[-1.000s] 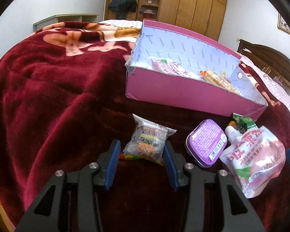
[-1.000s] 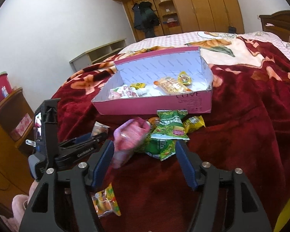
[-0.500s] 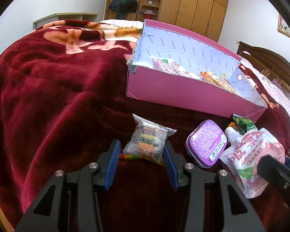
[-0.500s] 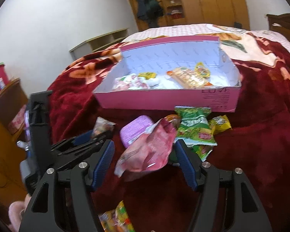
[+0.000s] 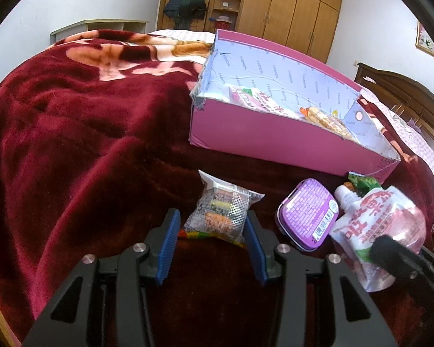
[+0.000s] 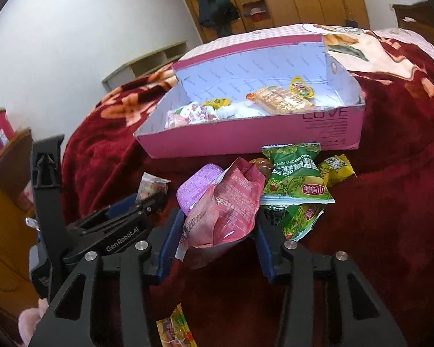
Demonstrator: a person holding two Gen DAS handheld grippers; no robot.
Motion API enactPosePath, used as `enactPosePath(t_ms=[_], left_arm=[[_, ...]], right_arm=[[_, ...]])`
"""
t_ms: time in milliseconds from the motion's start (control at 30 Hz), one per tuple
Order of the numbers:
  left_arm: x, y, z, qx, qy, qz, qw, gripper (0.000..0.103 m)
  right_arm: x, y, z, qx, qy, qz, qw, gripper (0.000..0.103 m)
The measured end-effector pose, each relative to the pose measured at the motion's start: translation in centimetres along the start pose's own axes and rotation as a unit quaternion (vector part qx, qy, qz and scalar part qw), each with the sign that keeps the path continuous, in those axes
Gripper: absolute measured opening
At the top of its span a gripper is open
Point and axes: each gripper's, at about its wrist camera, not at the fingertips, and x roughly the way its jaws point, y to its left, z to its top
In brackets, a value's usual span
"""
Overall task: Organize snacks
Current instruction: 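Grasp the clear gummy candy bag with the left tool while the right tool grasps the pink wrapped bag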
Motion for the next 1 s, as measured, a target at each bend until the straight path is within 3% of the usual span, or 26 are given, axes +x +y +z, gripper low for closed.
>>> enactPosePath(t_ms=[567, 1000], left_arm=[[-1.3, -0.1, 0.4, -0.002, -0.004, 0.003, 1.0, 0.047], [-4.6, -1.3, 0.9, 0.013, -0.034, -0.012, 0.9993, 0.047]], right_arm=[[-3.4, -0.2, -0.2, -0.011, -0.05, 0.009, 0.999, 0.047], [-5.5, -1.7, -0.3, -0.001, -0.066, 0.017, 0.998, 0.047]])
